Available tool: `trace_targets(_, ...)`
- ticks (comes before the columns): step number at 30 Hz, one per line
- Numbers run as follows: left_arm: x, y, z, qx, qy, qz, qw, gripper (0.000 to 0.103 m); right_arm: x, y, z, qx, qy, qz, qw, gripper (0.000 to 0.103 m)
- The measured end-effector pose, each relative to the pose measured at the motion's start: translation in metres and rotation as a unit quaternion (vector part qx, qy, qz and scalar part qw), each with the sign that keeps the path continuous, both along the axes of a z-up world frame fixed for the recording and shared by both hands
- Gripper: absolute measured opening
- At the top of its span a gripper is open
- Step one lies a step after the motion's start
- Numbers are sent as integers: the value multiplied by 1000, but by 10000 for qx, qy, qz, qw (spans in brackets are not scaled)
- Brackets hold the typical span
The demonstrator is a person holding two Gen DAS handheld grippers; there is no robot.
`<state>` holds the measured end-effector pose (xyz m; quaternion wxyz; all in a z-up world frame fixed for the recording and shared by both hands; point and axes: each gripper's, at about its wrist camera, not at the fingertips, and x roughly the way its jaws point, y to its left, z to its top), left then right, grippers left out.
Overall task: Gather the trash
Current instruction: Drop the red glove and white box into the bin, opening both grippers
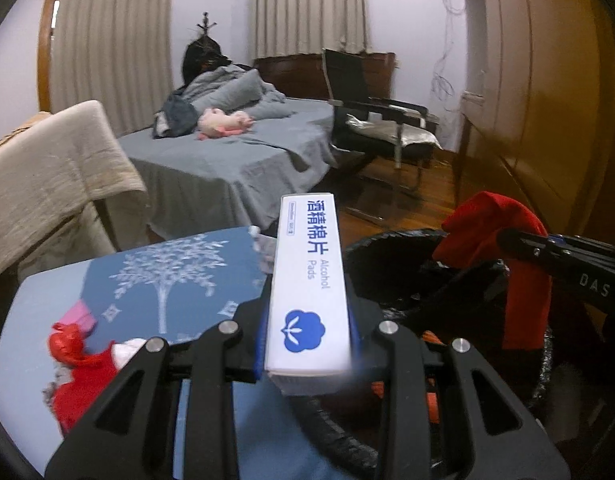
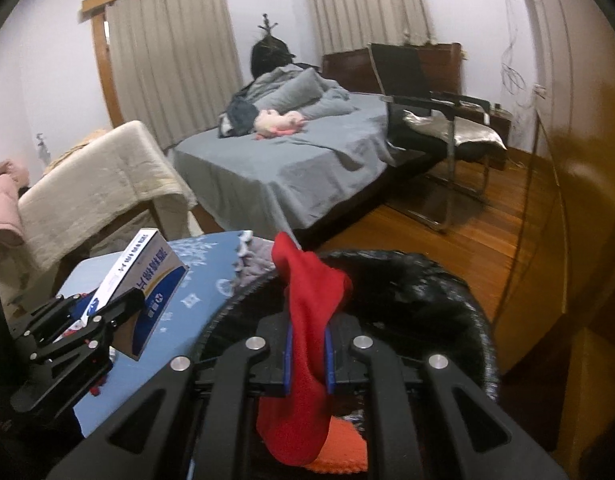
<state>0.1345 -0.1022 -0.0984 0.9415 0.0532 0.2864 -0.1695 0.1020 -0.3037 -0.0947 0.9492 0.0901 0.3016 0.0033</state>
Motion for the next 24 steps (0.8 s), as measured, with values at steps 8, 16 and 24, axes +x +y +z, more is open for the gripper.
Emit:
trace_targets(8, 13, -31, -11, -99, 198, -356, 9991, 42, 4, -25, -15, -162, 180, -216, 9995, 19)
trace_targets(16, 12, -23, -10, -141, 119, -345, 9992, 70, 1, -39, -21, -284, 175, -658, 9973, 80)
trace_targets(24, 7, 21, 2, -72, -55, 201, 9998, 87, 2, -19, -14, -311, 35, -695, 9971, 98)
